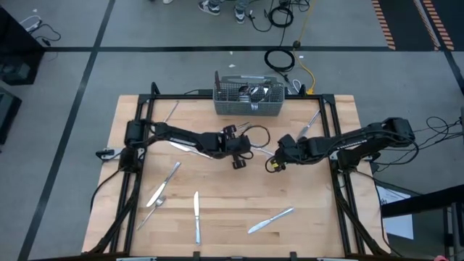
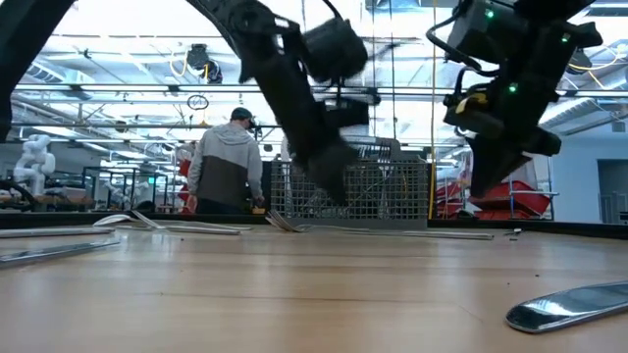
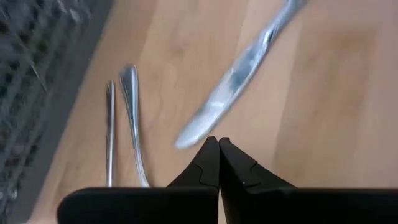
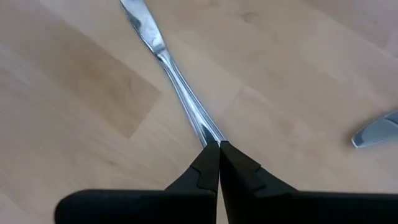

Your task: Sort silverware

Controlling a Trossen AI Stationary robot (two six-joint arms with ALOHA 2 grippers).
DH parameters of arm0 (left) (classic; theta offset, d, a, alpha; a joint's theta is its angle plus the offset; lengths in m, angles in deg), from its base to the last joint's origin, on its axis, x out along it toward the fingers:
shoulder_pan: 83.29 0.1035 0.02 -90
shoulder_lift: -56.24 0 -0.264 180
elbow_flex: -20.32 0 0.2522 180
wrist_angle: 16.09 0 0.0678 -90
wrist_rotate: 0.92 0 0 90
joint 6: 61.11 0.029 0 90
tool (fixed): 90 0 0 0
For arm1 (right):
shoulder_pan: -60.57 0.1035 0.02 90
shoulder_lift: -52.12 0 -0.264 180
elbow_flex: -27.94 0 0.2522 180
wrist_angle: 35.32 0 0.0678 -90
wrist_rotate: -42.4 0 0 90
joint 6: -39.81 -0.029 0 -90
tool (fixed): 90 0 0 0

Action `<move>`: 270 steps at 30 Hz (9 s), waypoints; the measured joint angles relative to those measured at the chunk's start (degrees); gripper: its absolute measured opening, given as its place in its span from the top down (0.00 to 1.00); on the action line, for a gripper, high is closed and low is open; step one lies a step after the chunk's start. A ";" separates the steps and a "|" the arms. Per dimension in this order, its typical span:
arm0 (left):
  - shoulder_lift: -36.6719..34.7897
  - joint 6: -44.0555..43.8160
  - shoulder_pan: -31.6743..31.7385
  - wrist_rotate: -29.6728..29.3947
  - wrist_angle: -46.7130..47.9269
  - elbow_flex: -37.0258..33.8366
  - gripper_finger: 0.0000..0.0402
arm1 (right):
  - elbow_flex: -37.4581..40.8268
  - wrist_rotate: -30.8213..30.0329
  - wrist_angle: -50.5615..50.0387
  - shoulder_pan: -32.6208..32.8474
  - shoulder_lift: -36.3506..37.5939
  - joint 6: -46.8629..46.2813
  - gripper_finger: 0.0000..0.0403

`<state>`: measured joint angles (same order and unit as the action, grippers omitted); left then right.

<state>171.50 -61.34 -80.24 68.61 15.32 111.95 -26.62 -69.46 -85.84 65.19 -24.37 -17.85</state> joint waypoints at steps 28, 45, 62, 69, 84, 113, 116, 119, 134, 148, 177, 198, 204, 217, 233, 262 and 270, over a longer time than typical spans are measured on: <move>-3.73 -11.52 12.46 39.36 -3.85 -0.02 0.93 | 5.90 6.14 6.62 -0.74 -7.34 -3.16 1.00; -3.73 -14.54 14.33 40.07 -3.70 -0.02 0.93 | 3.65 5.72 2.76 -2.23 -3.75 1.70 1.00; -3.73 -18.87 15.62 42.47 -3.72 -0.02 0.93 | 3.63 7.03 4.93 -4.55 -5.26 5.85 1.00; -3.73 -21.80 15.85 42.38 -3.75 -0.37 0.93 | 3.30 6.64 7.09 -4.52 -9.34 6.30 1.00; -3.73 -29.49 19.09 44.16 -6.80 -7.79 0.80 | 3.48 6.83 6.51 -4.52 -9.44 6.09 1.00; 1.43 -42.82 16.50 35.43 -10.00 -7.72 0.53 | 3.58 7.19 7.53 -4.52 -9.53 7.39 1.00; 2.49 -44.23 16.58 37.09 -11.30 -7.58 0.53 | 3.61 7.10 8.34 -4.52 -9.53 7.43 1.00; 2.68 -44.93 16.56 37.44 -12.66 -7.63 0.53 | 3.61 7.12 8.42 -4.52 -9.55 7.45 1.00; 3.20 -45.99 16.85 38.60 -14.41 -7.78 0.56 | 3.61 7.01 8.71 -4.52 -9.55 8.04 1.00; 4.38 -47.42 17.24 36.91 -15.19 -7.80 0.84 | 3.61 7.10 8.55 -4.52 -9.55 8.91 1.00; 3.74 -45.79 20.83 39.39 -14.15 -7.76 0.87 | 3.55 6.99 4.97 -3.91 -9.55 9.33 1.00; 3.74 -50.02 21.57 41.04 -19.73 -7.80 0.66 | 3.58 7.97 4.97 -3.04 -9.55 12.54 1.00; 4.35 -50.05 21.01 42.25 -19.87 -7.78 0.65 | 3.58 8.00 5.12 -3.04 -9.55 13.08 1.00; 6.98 -51.70 20.17 42.03 -21.95 -7.63 0.65 | 3.61 8.10 5.78 -3.02 -9.55 13.92 1.00; 7.11 -50.47 20.02 44.37 -22.51 -7.78 0.93 | 3.61 8.85 6.08 -2.95 -9.49 14.88 1.00; 5.86 -52.34 19.84 52.09 -21.99 -7.80 1.00 | 3.78 -0.71 9.12 -3.06 -1.10 14.53 0.85; 5.84 -52.88 19.91 52.10 -21.66 -7.43 1.00 | 3.69 4.28 16.69 -3.23 -0.09 26.43 0.68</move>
<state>177.34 -114.22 -60.33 120.71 -6.34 104.52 -22.92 -65.18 -69.14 61.95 -24.45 8.58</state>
